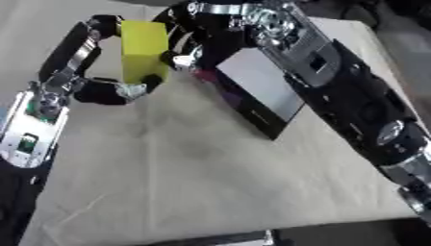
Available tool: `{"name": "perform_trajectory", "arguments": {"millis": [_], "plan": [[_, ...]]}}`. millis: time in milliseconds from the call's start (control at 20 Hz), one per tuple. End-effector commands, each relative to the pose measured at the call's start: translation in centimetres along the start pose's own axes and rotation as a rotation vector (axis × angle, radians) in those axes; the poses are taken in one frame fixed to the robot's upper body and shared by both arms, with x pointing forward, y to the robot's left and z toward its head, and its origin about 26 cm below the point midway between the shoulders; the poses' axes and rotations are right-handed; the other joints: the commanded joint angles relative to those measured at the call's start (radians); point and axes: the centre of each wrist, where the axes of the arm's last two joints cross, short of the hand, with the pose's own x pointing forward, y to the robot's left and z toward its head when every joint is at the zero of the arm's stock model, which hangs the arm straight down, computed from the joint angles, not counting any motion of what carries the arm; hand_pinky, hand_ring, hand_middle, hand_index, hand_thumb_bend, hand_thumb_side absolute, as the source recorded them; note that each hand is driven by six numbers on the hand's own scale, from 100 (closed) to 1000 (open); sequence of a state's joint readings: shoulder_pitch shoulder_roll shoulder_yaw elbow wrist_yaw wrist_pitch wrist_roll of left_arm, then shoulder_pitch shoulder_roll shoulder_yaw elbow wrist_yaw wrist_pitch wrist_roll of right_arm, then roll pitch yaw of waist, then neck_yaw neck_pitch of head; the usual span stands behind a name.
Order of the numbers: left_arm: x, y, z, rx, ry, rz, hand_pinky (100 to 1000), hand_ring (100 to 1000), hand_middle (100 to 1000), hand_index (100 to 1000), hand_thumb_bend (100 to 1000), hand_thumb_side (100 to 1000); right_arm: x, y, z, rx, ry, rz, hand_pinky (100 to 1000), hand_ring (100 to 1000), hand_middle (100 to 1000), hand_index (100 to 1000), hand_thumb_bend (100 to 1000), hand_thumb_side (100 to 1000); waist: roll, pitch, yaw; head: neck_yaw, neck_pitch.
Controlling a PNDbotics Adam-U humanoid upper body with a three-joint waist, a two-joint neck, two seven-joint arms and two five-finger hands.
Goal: Pick up the objects with one hand, pass them to the other hand, and then place them into the box on the other side of the table.
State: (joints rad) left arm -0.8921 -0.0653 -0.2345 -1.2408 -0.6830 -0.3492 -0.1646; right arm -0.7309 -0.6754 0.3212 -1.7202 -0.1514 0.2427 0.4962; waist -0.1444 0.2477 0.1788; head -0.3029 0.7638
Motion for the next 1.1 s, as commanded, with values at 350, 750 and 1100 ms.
{"name": "perform_trajectory", "arguments": {"millis": [350,750,1100], "plan": [[1.53,-0.81,-1.34,0.020,-0.046,0.015,799,689,635,761,141,587,0.86,-1.18,0.63,-0.045,-0.001,0.014,664,751,506,662,100,158,-0.007,-0.002,-0.004,-0.006,-0.002],[1.29,-0.85,-1.23,0.005,-0.060,0.010,814,718,667,796,329,689,0.72,-1.28,0.80,-0.058,0.011,0.003,658,743,499,655,100,100,-0.006,-0.002,-0.004,-0.009,0.001],[0.95,-0.79,-1.04,0.011,-0.040,-0.021,831,750,699,818,391,693,0.60,-1.38,1.00,-0.066,0.023,0.005,657,739,494,647,100,100,-0.005,-0.003,-0.005,-0.010,-0.002]]}}
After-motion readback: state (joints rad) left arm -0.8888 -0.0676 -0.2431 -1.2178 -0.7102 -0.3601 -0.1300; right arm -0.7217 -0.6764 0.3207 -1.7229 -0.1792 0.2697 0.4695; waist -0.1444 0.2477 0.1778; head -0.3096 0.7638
